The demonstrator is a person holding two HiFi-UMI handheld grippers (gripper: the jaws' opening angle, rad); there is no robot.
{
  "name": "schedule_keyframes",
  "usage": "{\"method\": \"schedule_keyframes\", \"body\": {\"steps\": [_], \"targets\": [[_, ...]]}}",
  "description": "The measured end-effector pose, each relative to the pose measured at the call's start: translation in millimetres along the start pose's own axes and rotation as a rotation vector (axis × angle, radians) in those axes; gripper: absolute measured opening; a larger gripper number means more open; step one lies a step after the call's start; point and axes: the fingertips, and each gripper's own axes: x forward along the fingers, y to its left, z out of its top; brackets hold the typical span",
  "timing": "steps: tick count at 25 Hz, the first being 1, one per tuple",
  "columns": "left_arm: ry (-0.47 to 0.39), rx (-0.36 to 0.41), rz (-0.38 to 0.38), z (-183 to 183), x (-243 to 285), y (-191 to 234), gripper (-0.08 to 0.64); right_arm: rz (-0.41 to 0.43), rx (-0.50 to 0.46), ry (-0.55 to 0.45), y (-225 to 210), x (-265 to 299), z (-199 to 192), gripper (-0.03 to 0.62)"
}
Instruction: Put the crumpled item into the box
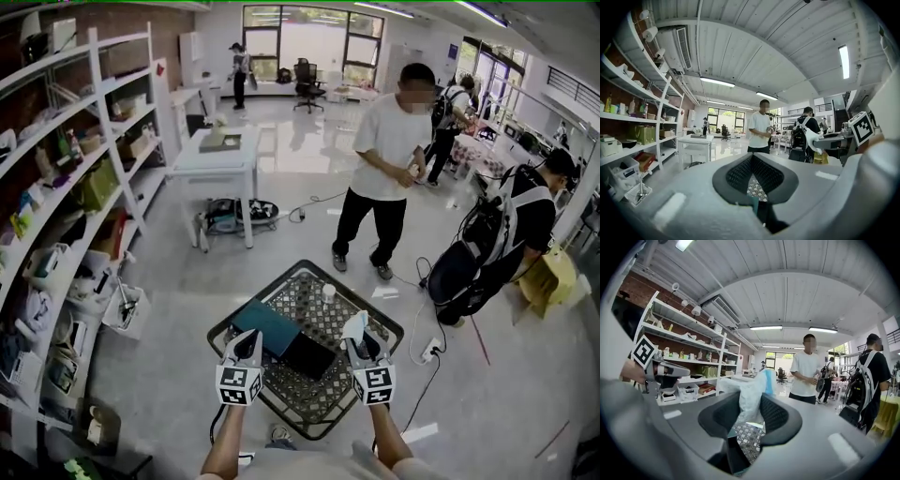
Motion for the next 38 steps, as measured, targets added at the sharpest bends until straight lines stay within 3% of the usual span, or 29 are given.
{"method": "schedule_keyframes", "body": {"steps": [11, 19, 38], "targets": [[0.015, 0.010, -0.051, 4, 46, 44, 0.006, -0.055, 0.012, 0.001, -1, 47, 6, 0.130], [0.039, 0.007, -0.048, 1, 70, 44, 0.006, -0.061, 0.024, 0.007, -21, 62, 5, 0.130], [0.101, 0.007, 0.063, -22, 109, 28, 0.006, 0.091, 0.039, 0.025, -57, 117, -19, 0.130]]}}
